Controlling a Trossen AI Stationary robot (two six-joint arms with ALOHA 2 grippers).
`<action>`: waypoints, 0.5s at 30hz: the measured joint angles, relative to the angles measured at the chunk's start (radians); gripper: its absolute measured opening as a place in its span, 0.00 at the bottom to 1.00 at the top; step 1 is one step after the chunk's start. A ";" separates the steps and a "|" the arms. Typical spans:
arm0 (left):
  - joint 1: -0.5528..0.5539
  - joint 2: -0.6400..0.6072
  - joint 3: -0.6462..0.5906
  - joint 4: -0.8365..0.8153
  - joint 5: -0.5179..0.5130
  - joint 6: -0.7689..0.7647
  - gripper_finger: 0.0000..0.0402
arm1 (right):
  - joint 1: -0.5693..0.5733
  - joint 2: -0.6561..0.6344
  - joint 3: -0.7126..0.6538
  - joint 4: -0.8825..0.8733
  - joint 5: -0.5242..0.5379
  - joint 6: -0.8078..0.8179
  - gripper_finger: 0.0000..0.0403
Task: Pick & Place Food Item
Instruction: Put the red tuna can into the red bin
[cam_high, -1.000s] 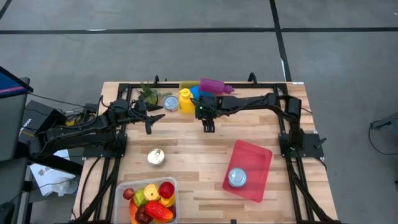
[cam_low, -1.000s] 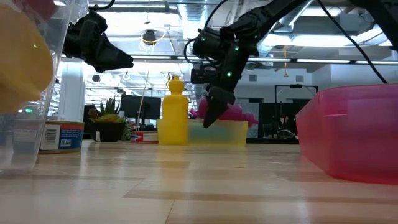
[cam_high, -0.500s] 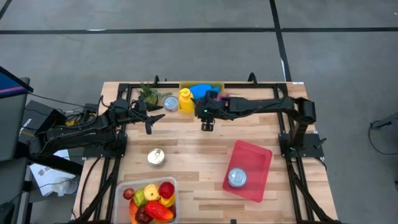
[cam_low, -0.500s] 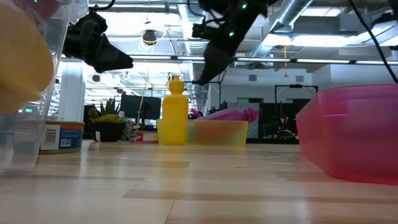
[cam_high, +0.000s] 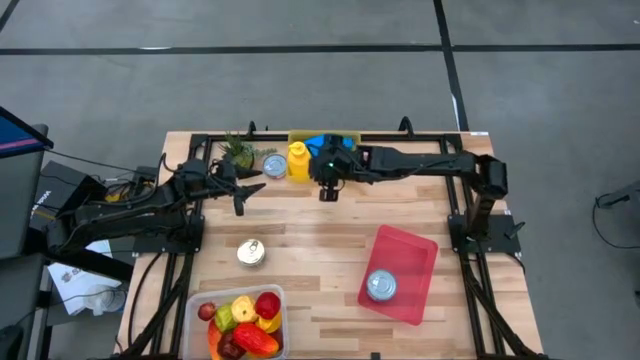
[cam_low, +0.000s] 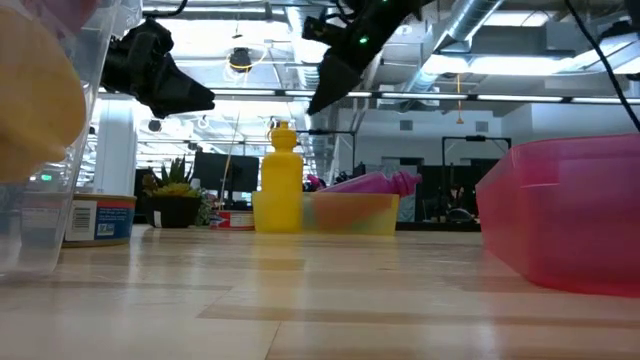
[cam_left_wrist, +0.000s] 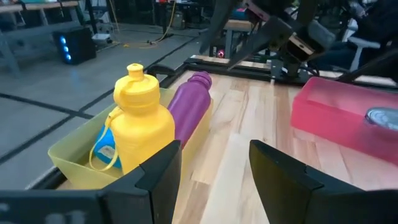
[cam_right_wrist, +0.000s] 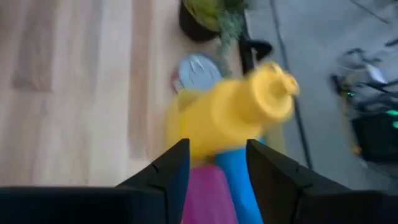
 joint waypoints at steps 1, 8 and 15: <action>0.000 0.008 0.000 -0.001 0.000 -0.018 0.45 | -0.001 0.016 0.015 0.010 -0.032 0.004 0.35; 0.000 0.139 0.018 -0.007 -0.025 -0.028 0.46 | 0.025 0.070 0.037 -0.010 -0.077 -0.077 0.29; 0.000 0.160 0.050 -0.003 -0.034 0.006 0.50 | 0.017 0.127 0.036 0.037 -0.130 -0.267 0.39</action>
